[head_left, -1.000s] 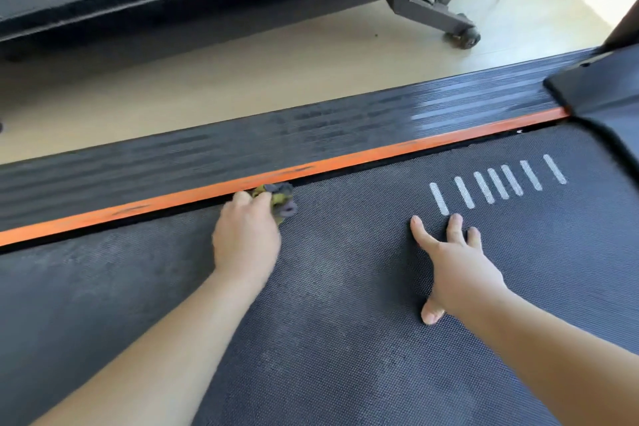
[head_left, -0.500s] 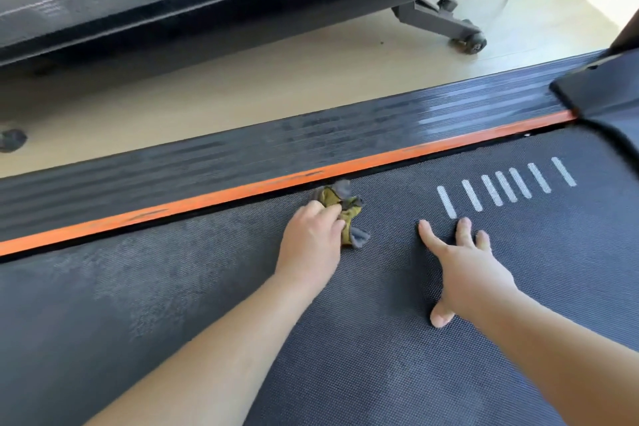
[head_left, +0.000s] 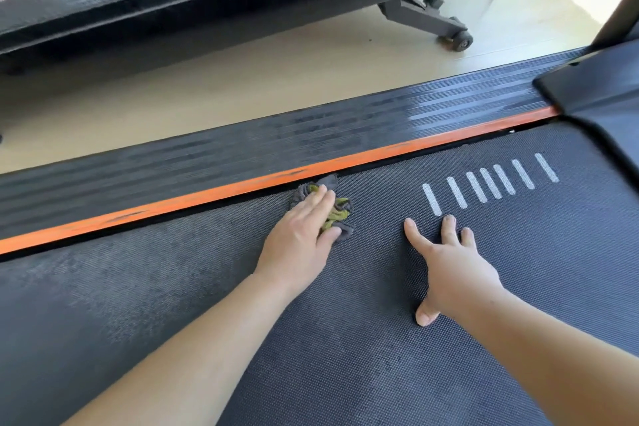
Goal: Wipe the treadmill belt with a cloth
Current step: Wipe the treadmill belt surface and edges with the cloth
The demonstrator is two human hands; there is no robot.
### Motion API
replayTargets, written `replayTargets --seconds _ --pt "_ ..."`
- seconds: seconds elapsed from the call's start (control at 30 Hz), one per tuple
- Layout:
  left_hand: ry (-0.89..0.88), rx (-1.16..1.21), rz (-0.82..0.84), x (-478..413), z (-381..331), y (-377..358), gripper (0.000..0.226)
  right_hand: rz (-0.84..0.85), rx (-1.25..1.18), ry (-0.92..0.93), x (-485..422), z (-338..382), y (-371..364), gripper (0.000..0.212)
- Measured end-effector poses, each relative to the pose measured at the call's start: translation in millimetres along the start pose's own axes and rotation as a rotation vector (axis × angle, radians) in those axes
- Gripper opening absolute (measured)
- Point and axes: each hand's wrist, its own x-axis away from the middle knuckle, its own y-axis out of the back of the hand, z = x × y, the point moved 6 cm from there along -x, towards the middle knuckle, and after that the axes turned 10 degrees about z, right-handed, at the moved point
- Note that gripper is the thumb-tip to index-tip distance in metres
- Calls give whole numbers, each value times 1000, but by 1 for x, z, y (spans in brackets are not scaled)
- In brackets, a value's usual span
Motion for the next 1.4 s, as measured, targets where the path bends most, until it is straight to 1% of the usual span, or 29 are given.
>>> replayTargets --seconds 0.03,0.13,0.2,0.27,0.3,0.33,0.4,0.43,0.47,0.5,0.53,0.6,0.63,0.7,0.77,0.83,0.9,0.93,1.0,1.07,1.13,1.17,1.2,1.27,1.3,1.33,1.37,1.4 --pt "24 7 -21 1 3 4 60 0 1 2 -1 0 0 155" --pt "87 -97 -83 7 4 3 52 -1 -14 -1 -1 -2 0 155" --pt "167 -77 -128 4 1 -4 39 2 -16 4 -2 -2 0 155" --pt "184 -55 -156 -6 -12 -10 25 4 -12 8 -2 -2 0 155" --pt "127 -51 -154 -12 -23 -13 20 3 -5 9 -2 -1 0 155" --pt "26 -55 -139 -17 -37 -19 18 -1 3 9 -1 -1 1 155" --pt "-191 -108 -15 -21 -59 -38 22 -17 12 9 0 -1 2 156" --pt "-258 -149 37 -20 -62 -41 24 -23 17 13 0 -1 2 155" --pt "-283 -189 38 -21 -55 -38 23 -23 23 20 0 -1 2 155" --pt "-267 -222 5 -20 -44 -32 23 -16 26 26 0 -1 2 154" --pt "-206 -233 -42 -17 -29 -22 23 -5 25 24 0 -1 2 155" --pt "-34 -171 -136 -5 -4 -9 21 8 11 12 -1 -2 1 155" --pt "18 -124 -152 0 0 -8 21 12 6 10 -2 -2 2 156" --pt "54 -65 -141 3 -8 -14 32 25 3 12 -3 0 2 156" --pt "67 -84 -116 -2 -19 -16 38 28 -2 9 -3 -2 1 156" --pt "58 -231 -131 -3 -25 -6 29 34 -1 5 -4 -2 1 156" --pt "62 -299 -200 5 -25 6 18 39 1 6 -5 -3 1 157" --pt "66 -294 -213 9 -25 8 16 38 -5 5 -6 -3 0 158" --pt "81 -258 -169 12 -21 6 20 30 -13 5 -8 -3 0 158" --pt "161 -202 -140 0 -15 6 25 25 -13 4 -8 -3 0 158" --pt "249 -102 -149 -18 -13 6 18 31 -12 3 -7 -3 0 158" --pt "237 -57 -146 -26 -19 3 16 34 -11 5 -7 -3 0 158" --pt "181 -21 -131 -32 -28 -2 16 35 -10 7 -7 -3 -1 158" --pt "-2 21 -45 -35 -54 -15 18 27 -5 10 -7 -3 0 158" --pt "-68 23 1 -35 -61 -19 24 22 0 11 -7 -3 0 158" --pt "-83 9 22 -37 -59 -20 31 20 5 12 -7 -3 0 157" --pt "-51 -6 0 -42 -53 -19 33 20 7 13 -7 -3 0 157" --pt "3 -6 -38 -46 -46 -16 29 17 7 15 -7 -3 0 157"
